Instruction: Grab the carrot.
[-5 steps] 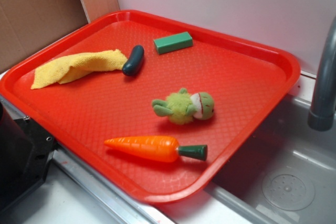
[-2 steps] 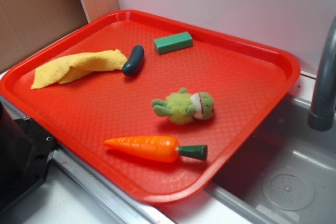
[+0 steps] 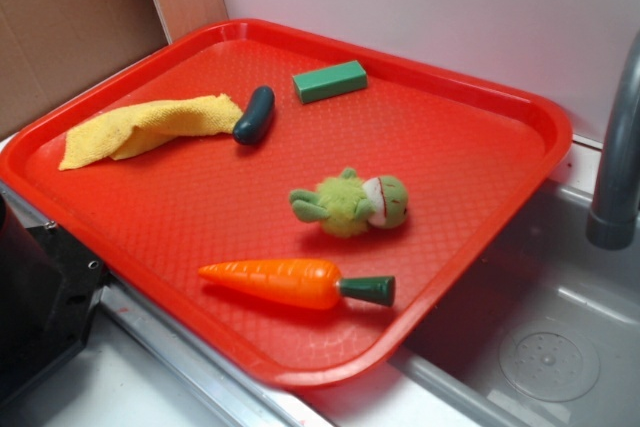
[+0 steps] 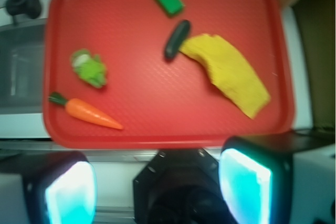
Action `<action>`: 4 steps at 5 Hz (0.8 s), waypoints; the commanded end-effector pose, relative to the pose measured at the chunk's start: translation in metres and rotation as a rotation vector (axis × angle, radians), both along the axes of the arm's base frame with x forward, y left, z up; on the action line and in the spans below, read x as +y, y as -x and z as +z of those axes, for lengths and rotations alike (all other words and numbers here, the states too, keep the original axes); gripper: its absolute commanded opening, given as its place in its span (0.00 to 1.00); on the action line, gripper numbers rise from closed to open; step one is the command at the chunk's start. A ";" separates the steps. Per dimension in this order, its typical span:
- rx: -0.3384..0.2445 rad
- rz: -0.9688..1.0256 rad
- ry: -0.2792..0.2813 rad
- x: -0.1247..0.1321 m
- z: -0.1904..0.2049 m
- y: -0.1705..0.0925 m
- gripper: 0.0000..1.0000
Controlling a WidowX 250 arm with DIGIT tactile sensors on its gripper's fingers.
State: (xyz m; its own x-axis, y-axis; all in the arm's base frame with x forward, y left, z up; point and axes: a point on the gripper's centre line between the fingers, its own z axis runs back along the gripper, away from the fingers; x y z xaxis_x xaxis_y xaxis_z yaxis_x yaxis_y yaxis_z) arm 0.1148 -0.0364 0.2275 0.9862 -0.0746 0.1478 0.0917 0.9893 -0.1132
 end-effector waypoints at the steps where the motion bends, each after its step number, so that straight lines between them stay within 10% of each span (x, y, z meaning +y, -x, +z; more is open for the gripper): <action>1: -0.023 -0.291 0.034 -0.042 -0.020 0.001 1.00; 4: -0.067 -0.469 -0.026 -0.103 -0.101 -0.024 1.00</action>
State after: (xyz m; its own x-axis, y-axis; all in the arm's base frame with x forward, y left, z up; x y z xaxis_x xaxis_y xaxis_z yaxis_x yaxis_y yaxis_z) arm 0.1408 -0.1365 0.1211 0.8383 -0.5164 0.1746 0.5328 0.8439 -0.0622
